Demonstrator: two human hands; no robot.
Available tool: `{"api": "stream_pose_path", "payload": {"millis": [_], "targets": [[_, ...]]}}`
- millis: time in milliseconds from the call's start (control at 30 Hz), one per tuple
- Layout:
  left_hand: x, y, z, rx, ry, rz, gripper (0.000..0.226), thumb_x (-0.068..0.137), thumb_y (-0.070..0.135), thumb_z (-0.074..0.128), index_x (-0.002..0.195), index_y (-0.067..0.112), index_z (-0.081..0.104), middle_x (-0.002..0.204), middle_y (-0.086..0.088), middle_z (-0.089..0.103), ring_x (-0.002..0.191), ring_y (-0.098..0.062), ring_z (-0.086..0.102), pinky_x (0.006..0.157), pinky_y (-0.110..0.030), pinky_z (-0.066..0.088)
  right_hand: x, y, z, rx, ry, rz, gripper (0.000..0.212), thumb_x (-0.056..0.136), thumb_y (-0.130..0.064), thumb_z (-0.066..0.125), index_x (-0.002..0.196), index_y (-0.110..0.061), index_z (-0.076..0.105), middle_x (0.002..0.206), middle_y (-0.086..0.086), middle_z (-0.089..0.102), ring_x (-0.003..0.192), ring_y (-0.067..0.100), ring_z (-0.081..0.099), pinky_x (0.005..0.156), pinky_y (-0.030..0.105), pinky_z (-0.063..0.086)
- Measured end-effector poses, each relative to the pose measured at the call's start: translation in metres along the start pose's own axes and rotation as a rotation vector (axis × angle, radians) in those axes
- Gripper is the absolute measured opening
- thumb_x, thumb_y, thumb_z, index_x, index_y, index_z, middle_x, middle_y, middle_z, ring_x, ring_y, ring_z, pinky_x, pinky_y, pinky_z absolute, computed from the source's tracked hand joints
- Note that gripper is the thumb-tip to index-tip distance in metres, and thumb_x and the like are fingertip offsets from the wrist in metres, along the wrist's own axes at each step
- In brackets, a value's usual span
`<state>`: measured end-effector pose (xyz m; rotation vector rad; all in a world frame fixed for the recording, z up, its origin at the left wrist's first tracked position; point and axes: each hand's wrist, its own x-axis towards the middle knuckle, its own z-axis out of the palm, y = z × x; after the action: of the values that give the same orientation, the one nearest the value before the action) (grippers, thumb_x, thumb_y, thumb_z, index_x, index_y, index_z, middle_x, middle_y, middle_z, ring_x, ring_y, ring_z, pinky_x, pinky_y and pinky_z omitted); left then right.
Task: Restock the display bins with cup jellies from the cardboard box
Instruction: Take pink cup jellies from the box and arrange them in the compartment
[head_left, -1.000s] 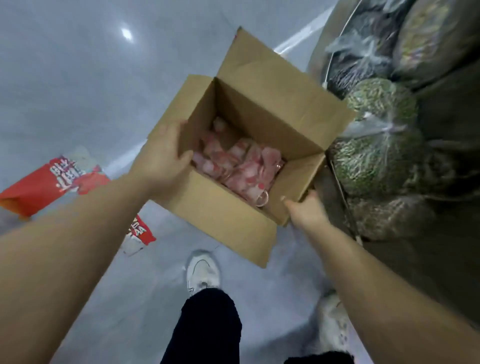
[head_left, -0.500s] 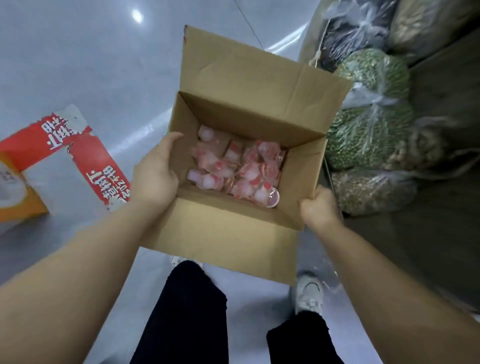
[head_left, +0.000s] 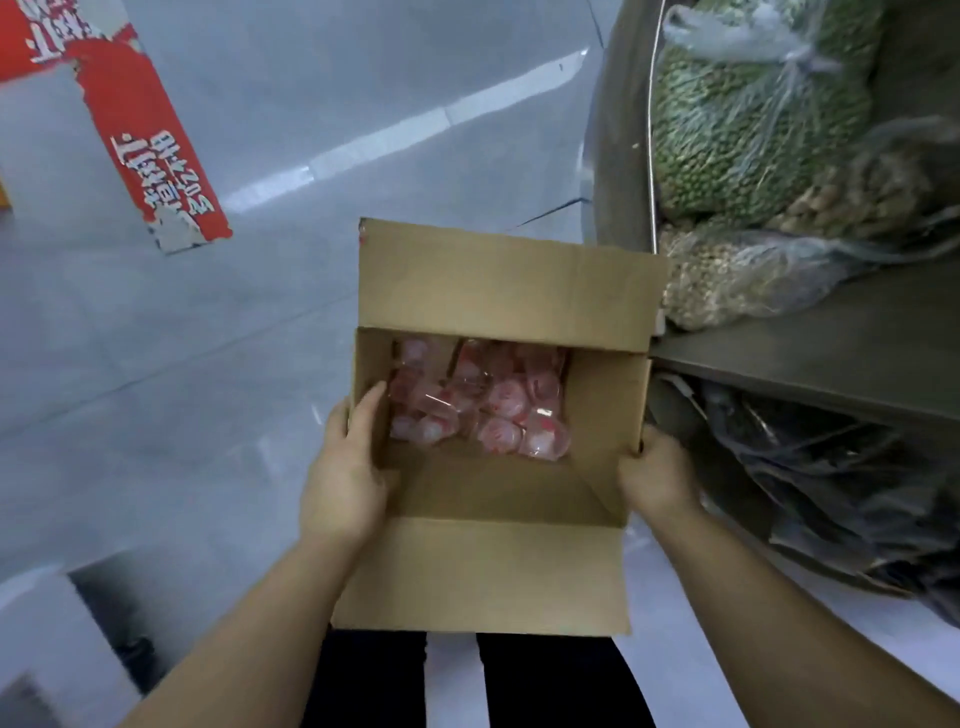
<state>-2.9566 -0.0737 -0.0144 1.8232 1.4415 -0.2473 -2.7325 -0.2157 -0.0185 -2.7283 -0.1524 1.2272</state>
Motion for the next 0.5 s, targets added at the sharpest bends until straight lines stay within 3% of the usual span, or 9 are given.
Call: {"api": "stream_pose_path", "payload": {"millis": [67, 133, 167, 233, 300, 400, 500], "targets": [[-0.007, 0.002, 0.005, 0.043, 0.116, 0.031, 0.070, 0.072, -0.014, 0.050, 0.135, 0.016, 0.046, 0.139, -0.021, 0.036, 0.120, -0.040, 0.044, 0.097, -0.045, 0.041, -0.010, 0.006, 0.002, 0.088, 0.124, -0.084, 0.033, 0.084, -0.009, 0.060, 0.117, -0.009, 0.055, 0.111, 0.013, 0.063, 0.099, 0.028, 0.060, 0.081, 0.032, 0.047], [-0.010, 0.010, 0.006, 0.095, 0.258, 0.215, 0.060, 0.071, -0.011, 0.054, 0.126, 0.013, 0.054, 0.131, -0.021, 0.043, 0.114, -0.037, 0.045, 0.097, -0.044, 0.039, -0.023, -0.002, 0.002, 0.111, 0.332, -0.351, 0.039, 0.080, -0.013, 0.066, 0.116, -0.018, 0.052, 0.109, 0.003, 0.053, 0.090, 0.016, 0.054, 0.078, 0.030, 0.045], [-0.010, 0.015, 0.008, 0.096, 0.271, 0.319, 0.057, 0.070, -0.010, 0.054, 0.123, 0.013, 0.057, 0.128, -0.019, 0.047, 0.111, -0.034, 0.045, 0.096, -0.040, 0.037, -0.026, -0.008, 0.004, 0.105, 0.343, -0.479, 0.036, 0.079, -0.013, 0.066, 0.111, -0.021, 0.052, 0.103, -0.002, 0.050, 0.083, 0.009, 0.050, 0.074, 0.027, 0.044], [-0.004, 0.026, 0.015, 0.047, 0.175, 0.436, 0.054, 0.070, -0.009, 0.056, 0.119, 0.012, 0.059, 0.125, -0.014, 0.051, 0.111, -0.030, 0.047, 0.096, -0.036, 0.039, -0.023, -0.021, 0.017, 0.093, 0.137, -0.592, 0.029, 0.079, -0.010, 0.065, 0.102, -0.024, 0.056, 0.094, -0.007, 0.049, 0.073, 0.003, 0.049, 0.072, 0.025, 0.045], [0.011, 0.030, 0.030, 0.025, 0.004, 0.403, 0.051, 0.074, -0.006, 0.056, 0.122, 0.014, 0.057, 0.128, -0.009, 0.049, 0.114, -0.026, 0.045, 0.098, -0.036, 0.041, -0.006, -0.030, 0.040, -0.035, -0.120, -0.544, 0.026, 0.080, -0.012, 0.065, 0.105, -0.017, 0.060, 0.099, 0.002, 0.055, 0.084, 0.012, 0.058, 0.082, 0.032, 0.048], [0.047, 0.017, 0.062, 0.194, -0.216, 0.238, 0.052, 0.082, 0.003, 0.052, 0.132, 0.016, 0.045, 0.136, -0.009, 0.041, 0.121, -0.028, 0.040, 0.103, -0.038, 0.036, 0.036, -0.031, 0.076, -0.440, -0.337, -0.324, 0.057, 0.085, -0.030, 0.062, 0.134, -0.010, 0.041, 0.133, 0.017, 0.044, 0.120, 0.033, 0.049, 0.100, 0.035, 0.041], [0.089, -0.001, 0.099, 0.549, -0.445, 0.131, 0.055, 0.088, 0.016, 0.052, 0.139, 0.017, 0.031, 0.144, -0.010, 0.033, 0.131, -0.029, 0.032, 0.108, -0.040, 0.027, 0.075, -0.023, 0.102, -0.679, -0.434, -0.185, 0.076, 0.081, -0.047, 0.063, 0.139, -0.006, 0.036, 0.140, 0.019, 0.040, 0.125, 0.032, 0.045, 0.101, 0.032, 0.041]]}}
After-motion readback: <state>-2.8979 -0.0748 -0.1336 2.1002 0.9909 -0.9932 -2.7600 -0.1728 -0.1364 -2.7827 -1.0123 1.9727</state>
